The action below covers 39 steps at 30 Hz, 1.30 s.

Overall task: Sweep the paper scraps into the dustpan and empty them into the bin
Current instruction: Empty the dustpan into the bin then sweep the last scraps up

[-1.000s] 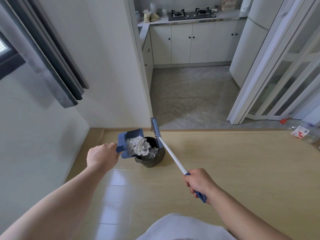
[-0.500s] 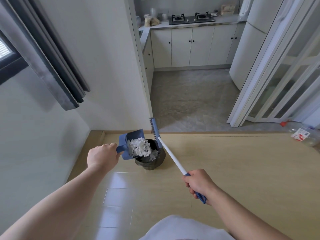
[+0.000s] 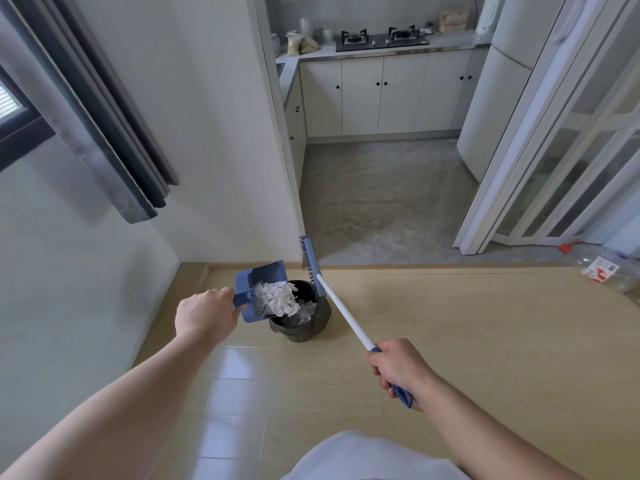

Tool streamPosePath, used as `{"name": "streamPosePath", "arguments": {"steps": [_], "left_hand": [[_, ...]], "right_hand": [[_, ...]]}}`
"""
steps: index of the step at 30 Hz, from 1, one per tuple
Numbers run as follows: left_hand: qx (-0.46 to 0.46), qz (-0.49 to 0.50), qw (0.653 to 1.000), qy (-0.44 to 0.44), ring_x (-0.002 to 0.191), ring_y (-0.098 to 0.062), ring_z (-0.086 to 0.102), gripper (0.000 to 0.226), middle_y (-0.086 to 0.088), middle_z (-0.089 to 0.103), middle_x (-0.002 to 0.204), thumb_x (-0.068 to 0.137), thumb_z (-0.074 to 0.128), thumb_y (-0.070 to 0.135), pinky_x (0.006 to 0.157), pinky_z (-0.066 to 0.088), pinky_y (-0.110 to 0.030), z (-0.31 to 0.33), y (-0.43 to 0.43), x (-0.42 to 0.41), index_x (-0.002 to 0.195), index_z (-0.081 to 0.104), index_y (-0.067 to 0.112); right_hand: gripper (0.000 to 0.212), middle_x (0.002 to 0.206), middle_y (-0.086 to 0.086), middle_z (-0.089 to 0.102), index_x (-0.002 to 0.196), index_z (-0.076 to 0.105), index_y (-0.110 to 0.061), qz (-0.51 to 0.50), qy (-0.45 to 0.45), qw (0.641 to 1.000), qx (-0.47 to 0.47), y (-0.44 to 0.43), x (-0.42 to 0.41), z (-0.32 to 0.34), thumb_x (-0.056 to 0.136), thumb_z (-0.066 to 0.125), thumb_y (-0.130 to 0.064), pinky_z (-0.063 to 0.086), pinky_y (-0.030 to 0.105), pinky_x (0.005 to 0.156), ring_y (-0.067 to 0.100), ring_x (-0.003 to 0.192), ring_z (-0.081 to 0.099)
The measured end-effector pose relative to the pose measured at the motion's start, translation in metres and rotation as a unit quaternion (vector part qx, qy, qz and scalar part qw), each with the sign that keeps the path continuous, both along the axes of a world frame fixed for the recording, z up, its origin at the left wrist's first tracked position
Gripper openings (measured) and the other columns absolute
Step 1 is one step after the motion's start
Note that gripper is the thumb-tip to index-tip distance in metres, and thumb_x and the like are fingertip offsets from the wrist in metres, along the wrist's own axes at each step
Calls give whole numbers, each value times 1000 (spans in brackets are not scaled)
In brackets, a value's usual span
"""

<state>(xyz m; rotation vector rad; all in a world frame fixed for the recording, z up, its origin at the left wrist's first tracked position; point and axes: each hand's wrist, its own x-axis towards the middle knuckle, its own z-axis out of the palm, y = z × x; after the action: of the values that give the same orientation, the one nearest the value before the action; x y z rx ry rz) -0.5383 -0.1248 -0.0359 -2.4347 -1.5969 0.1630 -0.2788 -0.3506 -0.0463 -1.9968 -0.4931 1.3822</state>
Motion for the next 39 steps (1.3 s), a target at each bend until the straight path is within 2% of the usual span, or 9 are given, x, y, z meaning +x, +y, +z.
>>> {"name": "streamPosePath", "arguments": {"steps": [6, 9, 13, 17, 20, 28, 33, 39], "left_hand": [[3, 0, 1000, 3, 81, -25, 68, 34, 4, 71, 89, 99, 42, 53, 59, 39, -29, 0, 2, -1, 98, 61, 25], [4, 6, 1000, -3, 81, -26, 68, 38, 3, 70, 89, 99, 40, 56, 60, 41, -29, 3, 2, 0, 97, 61, 24], [3, -3, 1000, 7, 81, -26, 68, 39, 3, 70, 89, 99, 40, 57, 59, 41, -30, 4, 1, 3, 97, 61, 24], [-3, 4, 1000, -7, 79, -27, 66, 38, 2, 70, 89, 99, 41, 56, 60, 40, -30, 6, 1, 6, 97, 61, 23], [0, 12, 1000, -7, 70, -26, 58, 38, 2, 69, 88, 99, 42, 56, 60, 41, -30, 9, 3, 7, 98, 61, 22], [0, 8, 1000, 1, 79, -27, 67, 37, 2, 70, 89, 99, 42, 55, 60, 41, -29, 12, 3, 7, 98, 61, 23], [-2, 29, 999, -16, 68, -27, 51, 36, 1, 70, 88, 99, 44, 54, 61, 42, -29, 13, 2, 7, 96, 61, 22], [-6, 23, 1000, -12, 68, -27, 55, 37, 2, 69, 86, 100, 42, 54, 59, 40, -29, 9, 4, 5, 96, 61, 22]], "right_hand": [[22, 68, 6, 48, 98, 66, 6, -1, 4, 1000, -3, -1, 0, -2, 93, 55, -13, 33, 23, 42, 13, 43, 40], [16, 69, 7, 47, 91, 65, -1, 3, 5, 1000, 0, -1, 0, -2, 92, 55, -13, 32, 24, 42, 14, 42, 40], [27, 69, 7, 49, 102, 64, 11, 1, 2, 1000, -1, -1, 0, -4, 93, 55, -13, 33, 24, 42, 14, 42, 41], [27, 68, 7, 50, 104, 64, 11, 2, 2, 1000, -3, -1, 1, -3, 93, 55, -13, 35, 24, 42, 13, 42, 42], [26, 69, 7, 50, 104, 64, 9, 2, 3, 1000, -4, -1, 2, -3, 93, 55, -13, 35, 24, 42, 13, 43, 42], [26, 68, 7, 49, 102, 64, 10, 1, 3, 1000, -5, 2, 3, -4, 92, 55, -12, 34, 24, 42, 14, 43, 41], [25, 70, 8, 49, 103, 64, 9, 4, 4, 1000, -3, 3, 2, -5, 93, 55, -12, 34, 24, 42, 14, 43, 42], [18, 69, 6, 48, 94, 65, 2, 5, 10, 1000, -7, 4, 2, -7, 92, 55, -12, 32, 23, 42, 14, 43, 40]]}}
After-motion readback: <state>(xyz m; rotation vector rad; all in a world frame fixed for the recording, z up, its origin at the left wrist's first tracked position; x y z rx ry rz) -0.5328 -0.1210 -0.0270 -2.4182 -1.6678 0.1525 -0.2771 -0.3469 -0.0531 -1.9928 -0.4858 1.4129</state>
